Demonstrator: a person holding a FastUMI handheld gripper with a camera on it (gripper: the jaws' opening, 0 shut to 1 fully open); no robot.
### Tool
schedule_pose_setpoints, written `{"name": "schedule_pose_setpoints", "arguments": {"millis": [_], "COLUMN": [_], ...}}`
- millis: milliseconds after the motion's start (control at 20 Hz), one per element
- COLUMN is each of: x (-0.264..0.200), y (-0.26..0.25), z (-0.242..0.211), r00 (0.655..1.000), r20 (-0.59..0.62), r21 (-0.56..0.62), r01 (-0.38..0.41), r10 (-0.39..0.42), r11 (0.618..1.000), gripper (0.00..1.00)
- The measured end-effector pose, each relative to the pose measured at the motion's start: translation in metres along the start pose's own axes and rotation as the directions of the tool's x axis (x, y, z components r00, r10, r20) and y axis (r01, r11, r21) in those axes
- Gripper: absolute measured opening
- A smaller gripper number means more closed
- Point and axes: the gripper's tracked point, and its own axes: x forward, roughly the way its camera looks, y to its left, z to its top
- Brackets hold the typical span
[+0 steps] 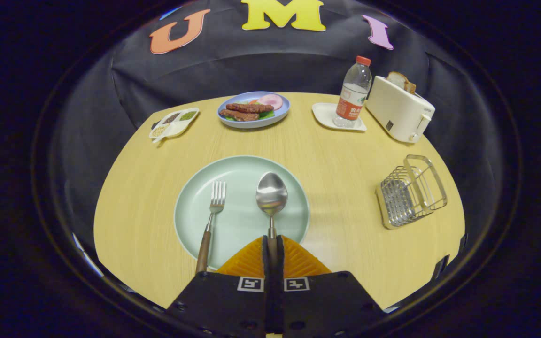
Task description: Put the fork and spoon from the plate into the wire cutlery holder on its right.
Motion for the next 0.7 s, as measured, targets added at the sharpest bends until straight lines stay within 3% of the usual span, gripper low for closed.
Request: {"name": "schedule_pose_setpoints", "arguments": {"millis": [300, 700], "x": [-0.044, -0.074], "y": [-0.053, -0.165], "z": [0.023, 0.047], "r00": [0.999, 0.994], "r20": [0.048, 0.073], "r21": [-0.003, 0.027], "r01": [-0.001, 0.080], "r10": [0.001, -0.082], "r11": [1.000, 0.996], "gripper": [0.01, 0.01]}}
